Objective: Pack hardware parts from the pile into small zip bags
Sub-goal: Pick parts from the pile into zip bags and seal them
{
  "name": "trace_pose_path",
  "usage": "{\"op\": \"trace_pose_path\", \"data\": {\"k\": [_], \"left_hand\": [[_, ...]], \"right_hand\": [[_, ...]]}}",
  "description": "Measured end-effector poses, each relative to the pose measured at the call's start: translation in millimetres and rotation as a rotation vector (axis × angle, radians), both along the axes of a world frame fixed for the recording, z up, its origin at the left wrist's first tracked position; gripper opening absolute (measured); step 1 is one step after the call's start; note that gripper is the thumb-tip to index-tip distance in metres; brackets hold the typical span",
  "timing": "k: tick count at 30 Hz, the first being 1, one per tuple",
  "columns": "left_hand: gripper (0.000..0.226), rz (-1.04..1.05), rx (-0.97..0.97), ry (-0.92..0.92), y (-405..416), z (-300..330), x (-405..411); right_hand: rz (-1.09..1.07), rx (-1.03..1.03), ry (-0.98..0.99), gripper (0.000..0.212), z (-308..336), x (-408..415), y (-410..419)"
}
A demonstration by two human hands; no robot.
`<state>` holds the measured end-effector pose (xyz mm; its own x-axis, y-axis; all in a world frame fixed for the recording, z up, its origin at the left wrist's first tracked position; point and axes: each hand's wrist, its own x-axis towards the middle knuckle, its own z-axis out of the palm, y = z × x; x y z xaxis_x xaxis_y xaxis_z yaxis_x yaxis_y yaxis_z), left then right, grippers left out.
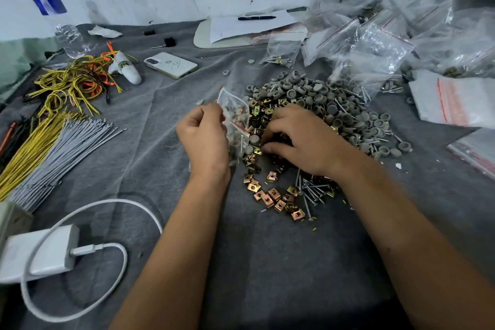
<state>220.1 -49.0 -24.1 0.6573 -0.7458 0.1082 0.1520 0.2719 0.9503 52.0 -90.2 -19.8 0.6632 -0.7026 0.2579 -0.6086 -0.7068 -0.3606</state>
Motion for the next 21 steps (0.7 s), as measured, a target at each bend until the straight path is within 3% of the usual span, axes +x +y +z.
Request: {"op": "trace_pose_path", "data": {"k": [8,13,21], "left_hand": [[0.041,-0.011,0.02,0.059,0.2,-0.4,2.6],[0.043,0.001,0.017,0.067,0.3,0.1,3.0],[0.034,-0.031,0.001,-0.15,2.2,1.1,-1.2]], "right_hand": [[-0.06,0.127,-0.246,0.007,-0.6,-3.4,3.3],[-0.044,0.188,-0.312,0.024,2.0,-1.8,4.8],[-0.123,0.193,-0.307,0.014,-1.0,-1.7,4.5]]}}
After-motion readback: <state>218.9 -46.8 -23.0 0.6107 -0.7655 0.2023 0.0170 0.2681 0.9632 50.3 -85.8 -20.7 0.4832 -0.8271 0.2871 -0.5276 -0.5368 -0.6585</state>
